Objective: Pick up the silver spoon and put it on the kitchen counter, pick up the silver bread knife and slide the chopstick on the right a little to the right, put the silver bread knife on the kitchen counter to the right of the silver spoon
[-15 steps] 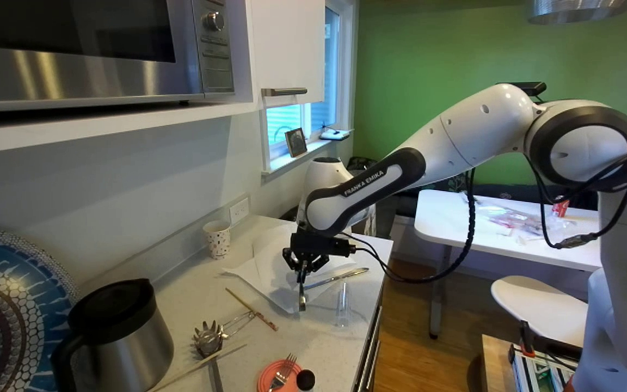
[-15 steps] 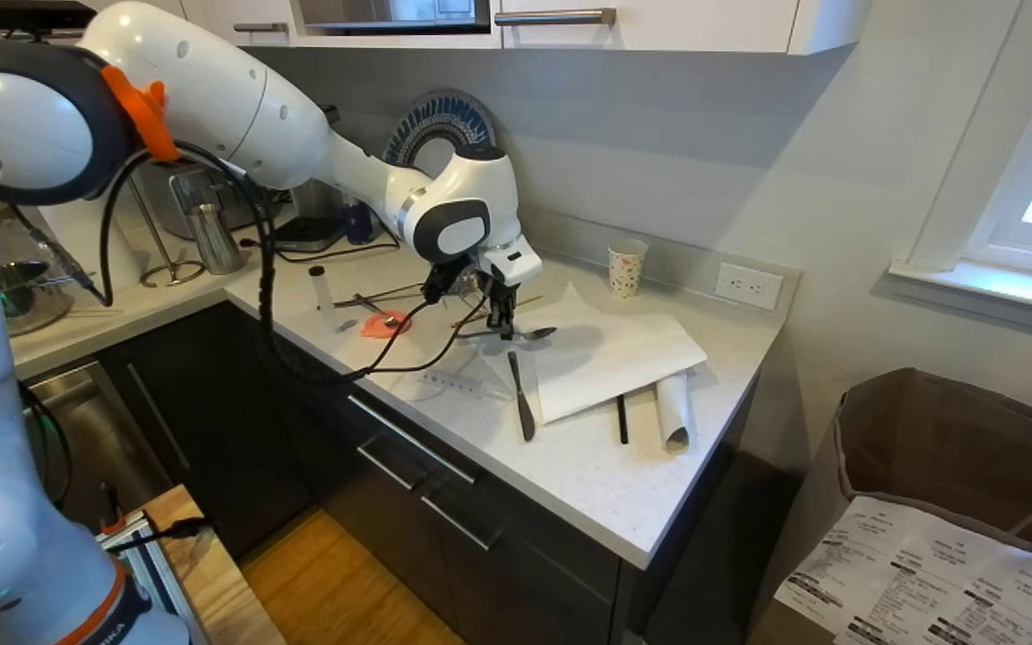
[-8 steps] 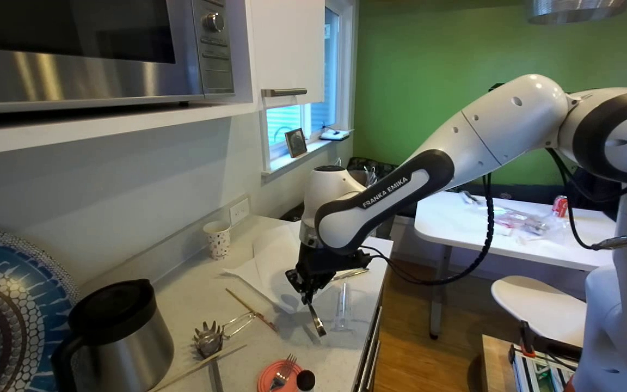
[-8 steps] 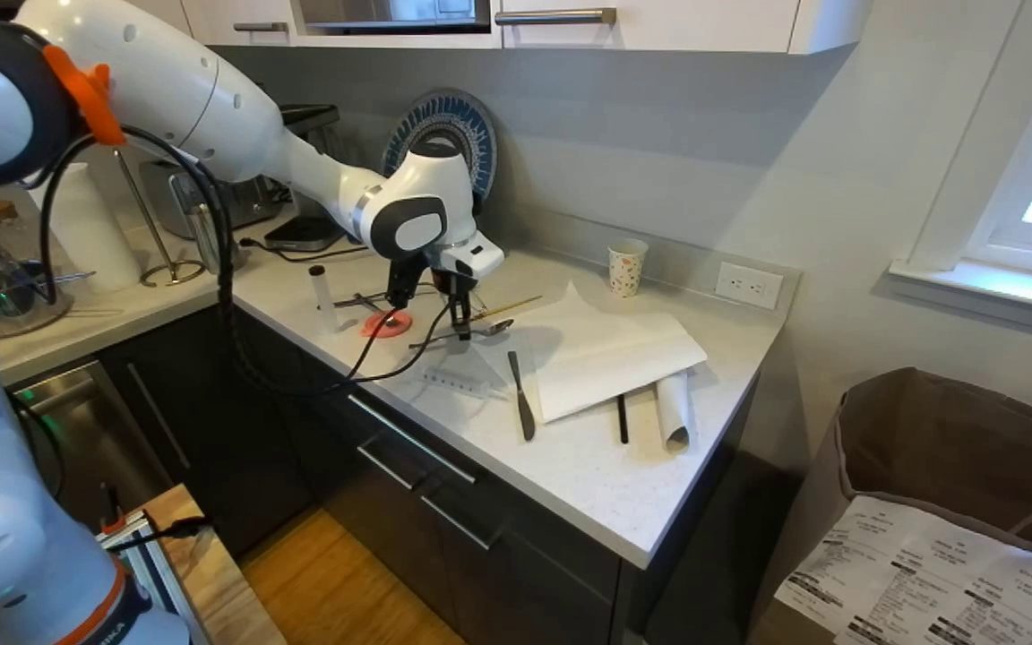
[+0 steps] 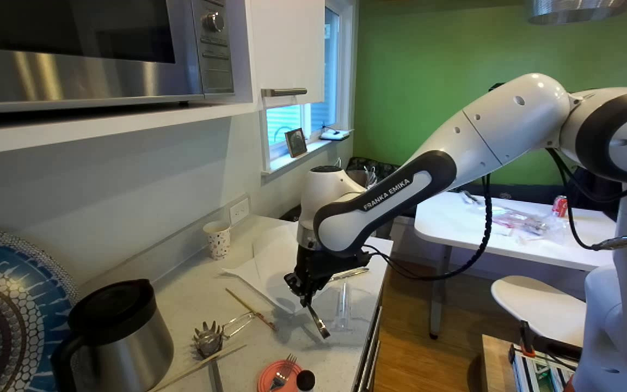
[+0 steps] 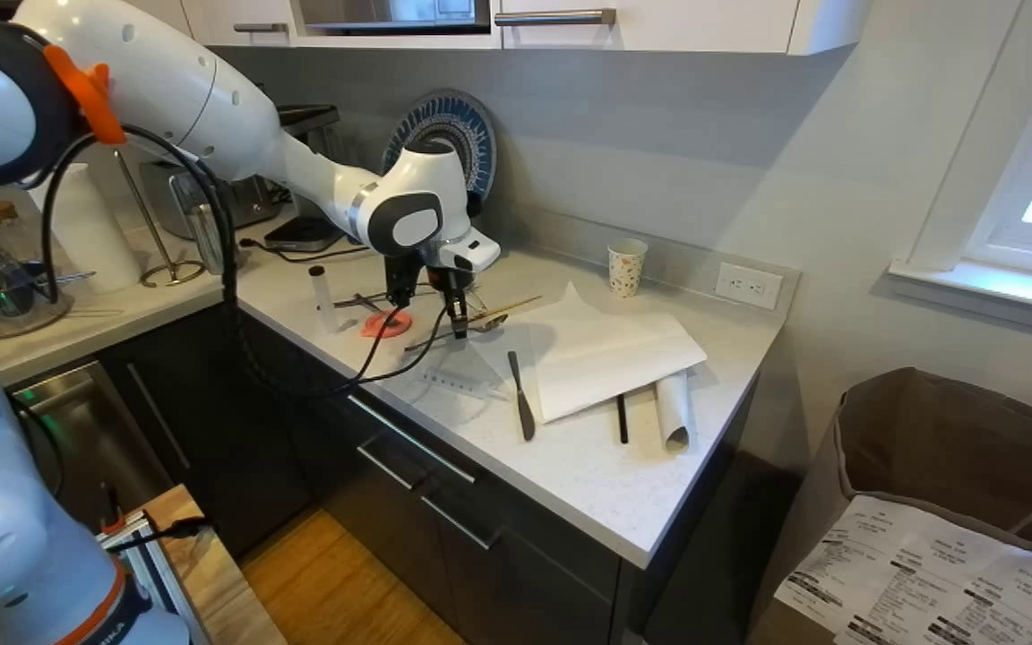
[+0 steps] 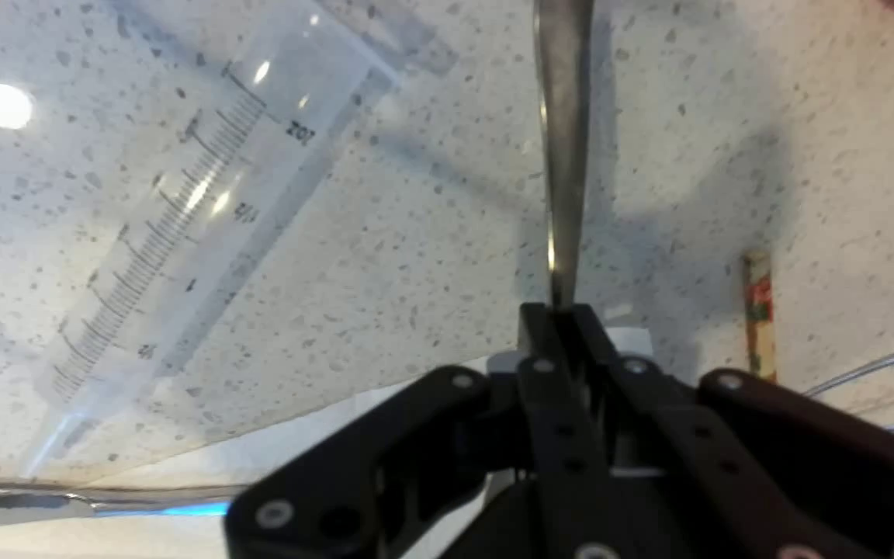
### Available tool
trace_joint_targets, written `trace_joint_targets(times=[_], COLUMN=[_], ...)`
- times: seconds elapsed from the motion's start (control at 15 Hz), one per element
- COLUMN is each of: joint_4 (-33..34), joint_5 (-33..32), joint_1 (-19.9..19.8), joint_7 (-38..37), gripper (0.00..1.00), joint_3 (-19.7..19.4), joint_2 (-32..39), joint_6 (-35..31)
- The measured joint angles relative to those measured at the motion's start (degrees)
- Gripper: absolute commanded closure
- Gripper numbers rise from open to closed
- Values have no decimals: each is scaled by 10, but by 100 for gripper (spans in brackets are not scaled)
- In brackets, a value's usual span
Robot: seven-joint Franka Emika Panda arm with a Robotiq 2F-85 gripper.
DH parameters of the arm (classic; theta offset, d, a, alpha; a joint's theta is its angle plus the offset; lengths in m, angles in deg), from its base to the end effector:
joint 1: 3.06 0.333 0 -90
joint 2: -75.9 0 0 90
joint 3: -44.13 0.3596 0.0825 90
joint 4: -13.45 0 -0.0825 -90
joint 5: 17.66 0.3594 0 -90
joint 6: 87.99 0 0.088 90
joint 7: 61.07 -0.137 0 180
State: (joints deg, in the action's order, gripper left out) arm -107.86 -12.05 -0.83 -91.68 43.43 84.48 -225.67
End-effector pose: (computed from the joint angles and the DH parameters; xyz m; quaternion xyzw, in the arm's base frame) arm 0.5695 0.0180 0.3854 -0.9561 0.2828 -0.0557 0.0519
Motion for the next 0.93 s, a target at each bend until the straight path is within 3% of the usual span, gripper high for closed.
trace_joint_targets(times=[0.4, 0.93], joint_4=[25, 73], joint_5=[-17, -28], joint_1=[25, 34], joint_7=[96, 211], gripper=[98, 98], joint_3=[34, 51], joint_2=[13, 61], joint_6=[29, 42])
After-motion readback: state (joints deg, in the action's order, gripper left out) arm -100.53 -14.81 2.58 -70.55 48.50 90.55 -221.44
